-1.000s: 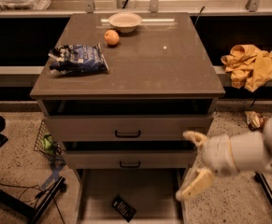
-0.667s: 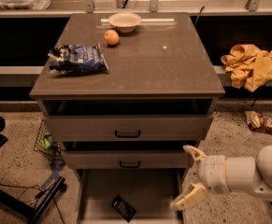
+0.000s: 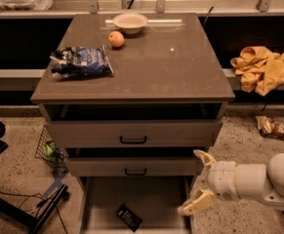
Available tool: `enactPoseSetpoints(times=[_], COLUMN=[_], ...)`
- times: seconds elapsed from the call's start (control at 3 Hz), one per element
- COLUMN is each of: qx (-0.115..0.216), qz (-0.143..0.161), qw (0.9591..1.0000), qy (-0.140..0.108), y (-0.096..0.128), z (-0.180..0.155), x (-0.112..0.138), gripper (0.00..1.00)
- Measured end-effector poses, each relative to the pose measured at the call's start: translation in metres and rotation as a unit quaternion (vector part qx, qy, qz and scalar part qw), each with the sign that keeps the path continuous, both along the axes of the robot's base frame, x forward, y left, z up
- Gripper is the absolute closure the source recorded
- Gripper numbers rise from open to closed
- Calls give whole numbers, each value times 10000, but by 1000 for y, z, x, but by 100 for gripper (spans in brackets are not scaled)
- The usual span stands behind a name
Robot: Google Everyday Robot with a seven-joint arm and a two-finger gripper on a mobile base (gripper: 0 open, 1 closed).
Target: Pick rxbar chocolate from bottom drawer and place on counter
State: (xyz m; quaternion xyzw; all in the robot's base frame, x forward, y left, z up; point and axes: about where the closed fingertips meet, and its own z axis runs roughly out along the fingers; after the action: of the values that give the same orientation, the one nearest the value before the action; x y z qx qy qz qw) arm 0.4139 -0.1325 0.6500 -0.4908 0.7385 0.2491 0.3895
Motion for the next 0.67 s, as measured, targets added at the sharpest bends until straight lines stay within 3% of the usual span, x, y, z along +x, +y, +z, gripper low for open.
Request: enactPoseSetpoints(times=[0.33,0.67], qx=[19,240], qz=[-183,-510], qw=[9998,9981], qy=[-35,-242], y=[5,15], z=[-18,-68], x=[-1,-5], gripper=[0,0])
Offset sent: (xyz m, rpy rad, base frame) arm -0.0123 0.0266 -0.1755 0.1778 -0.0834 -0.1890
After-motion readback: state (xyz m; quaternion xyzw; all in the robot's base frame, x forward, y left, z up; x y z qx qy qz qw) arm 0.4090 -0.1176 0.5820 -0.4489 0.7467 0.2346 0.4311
